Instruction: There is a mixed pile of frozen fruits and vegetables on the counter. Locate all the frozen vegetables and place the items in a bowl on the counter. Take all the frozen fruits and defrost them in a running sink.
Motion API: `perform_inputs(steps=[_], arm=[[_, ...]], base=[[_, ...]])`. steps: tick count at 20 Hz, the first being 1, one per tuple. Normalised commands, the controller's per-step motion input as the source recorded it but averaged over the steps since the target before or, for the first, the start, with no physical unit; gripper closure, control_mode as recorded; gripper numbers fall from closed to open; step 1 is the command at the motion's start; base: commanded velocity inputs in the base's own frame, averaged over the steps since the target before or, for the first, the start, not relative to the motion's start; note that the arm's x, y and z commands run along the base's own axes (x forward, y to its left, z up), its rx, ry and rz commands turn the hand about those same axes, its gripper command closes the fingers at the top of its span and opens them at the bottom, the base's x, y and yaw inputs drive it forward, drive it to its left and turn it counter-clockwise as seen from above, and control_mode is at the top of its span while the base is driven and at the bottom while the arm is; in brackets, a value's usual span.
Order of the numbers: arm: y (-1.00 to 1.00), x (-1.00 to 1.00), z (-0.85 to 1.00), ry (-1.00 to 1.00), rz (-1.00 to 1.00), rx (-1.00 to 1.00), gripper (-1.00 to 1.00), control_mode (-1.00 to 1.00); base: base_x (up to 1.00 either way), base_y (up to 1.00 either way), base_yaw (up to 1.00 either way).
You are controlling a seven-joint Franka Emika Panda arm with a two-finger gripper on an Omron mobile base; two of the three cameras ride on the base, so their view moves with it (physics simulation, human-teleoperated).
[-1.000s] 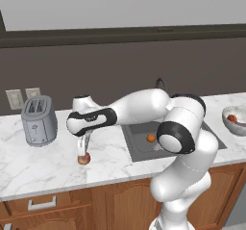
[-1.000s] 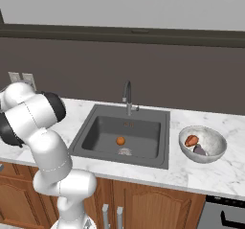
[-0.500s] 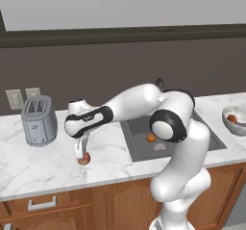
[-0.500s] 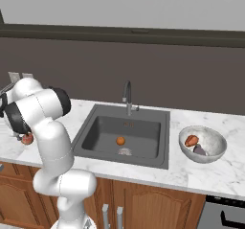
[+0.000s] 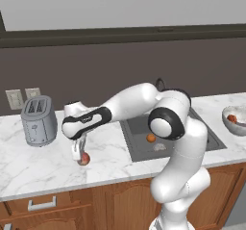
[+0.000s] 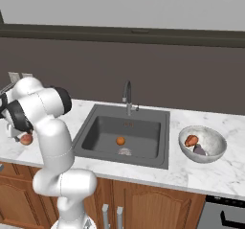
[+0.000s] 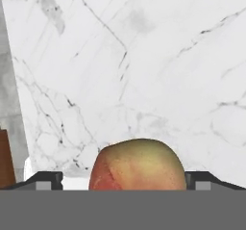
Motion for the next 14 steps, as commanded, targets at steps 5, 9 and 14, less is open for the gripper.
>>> perform_inputs(steps=[5, 9, 14], arm=[[-0.17, -0.30, -0.21, -0.01, 0.00, 0.02, -1.00, -1.00], [-0.01, -0.19, -0.23, -0.07, 0.03, 0.00, -1.00, -1.00], [0.01, -0.14, -0.12, -0.07, 0.01, 0.00, 1.00, -1.00]], base=[[0.00, 0.00, 0.00], [0.00, 0.00, 0.00], [0.00, 0.00, 0.00]])
